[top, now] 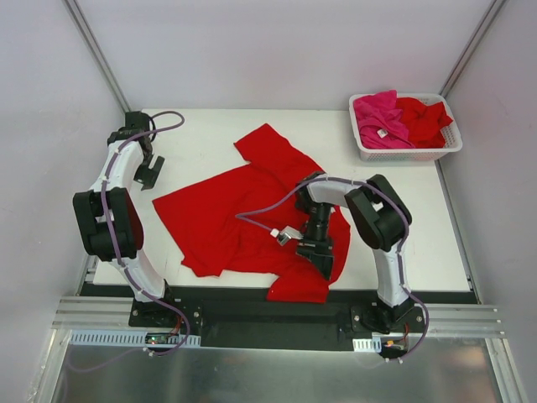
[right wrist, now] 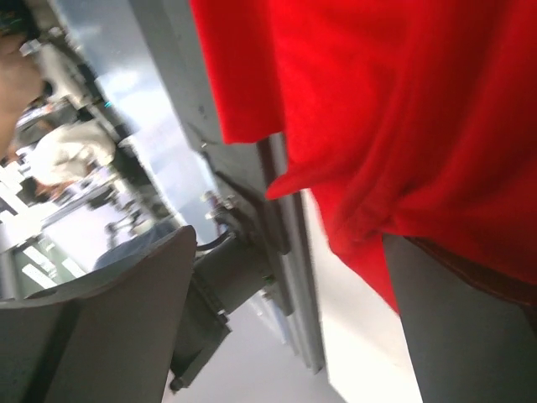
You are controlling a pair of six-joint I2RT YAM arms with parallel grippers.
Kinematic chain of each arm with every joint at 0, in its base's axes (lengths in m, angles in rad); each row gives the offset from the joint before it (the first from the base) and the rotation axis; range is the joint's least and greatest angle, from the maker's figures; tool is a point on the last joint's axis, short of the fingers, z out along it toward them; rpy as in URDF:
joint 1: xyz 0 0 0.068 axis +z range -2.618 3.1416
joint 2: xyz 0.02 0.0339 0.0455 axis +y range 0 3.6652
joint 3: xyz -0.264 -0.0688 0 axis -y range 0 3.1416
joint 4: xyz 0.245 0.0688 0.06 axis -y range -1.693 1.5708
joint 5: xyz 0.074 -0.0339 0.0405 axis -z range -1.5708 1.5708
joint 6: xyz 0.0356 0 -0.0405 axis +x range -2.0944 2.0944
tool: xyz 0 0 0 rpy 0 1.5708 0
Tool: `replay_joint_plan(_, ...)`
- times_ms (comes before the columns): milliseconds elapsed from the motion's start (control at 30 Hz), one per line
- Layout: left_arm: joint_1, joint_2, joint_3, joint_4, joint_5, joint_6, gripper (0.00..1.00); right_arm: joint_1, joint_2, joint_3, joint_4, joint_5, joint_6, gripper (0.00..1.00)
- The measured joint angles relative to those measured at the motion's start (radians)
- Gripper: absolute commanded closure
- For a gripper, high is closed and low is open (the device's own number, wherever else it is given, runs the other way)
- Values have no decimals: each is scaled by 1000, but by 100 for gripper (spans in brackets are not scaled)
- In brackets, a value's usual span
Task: Fold and stack the t-shirts
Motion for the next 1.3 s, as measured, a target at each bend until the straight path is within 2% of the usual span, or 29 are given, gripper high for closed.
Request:
replay_joint_plan(100, 0, -3, 0, 0, 0, 0, 1, -9, -10, 66, 16, -7, -5, 4)
replay_joint_plan(300, -5, -5, 0, -7, 6, -1, 1, -85, -21, 436, 97, -13, 51, 4)
replay_joint_plan(400, -21, -5, 0, -18, 7, -1, 1, -109, -21, 521, 165, 39, 85, 4)
replay_joint_plan(567, -79, 36, 2, -22, 9, -5, 2, -129, 28, 525, 287, 172, 134, 4)
replay_joint_plan(833, -146, 213, 12, -19, 5, -5, 2, -196, 111, 489, 420, 345, 182, 4)
replay_joint_plan(1067, -165, 317, 53, -20, -3, 0, 3, -214, 97, 453, 441, 375, 174, 4)
replay_joint_plan(1300, -182, 375, 126, -23, -34, 40, 3, -214, -6, 414, 370, 372, 103, 4)
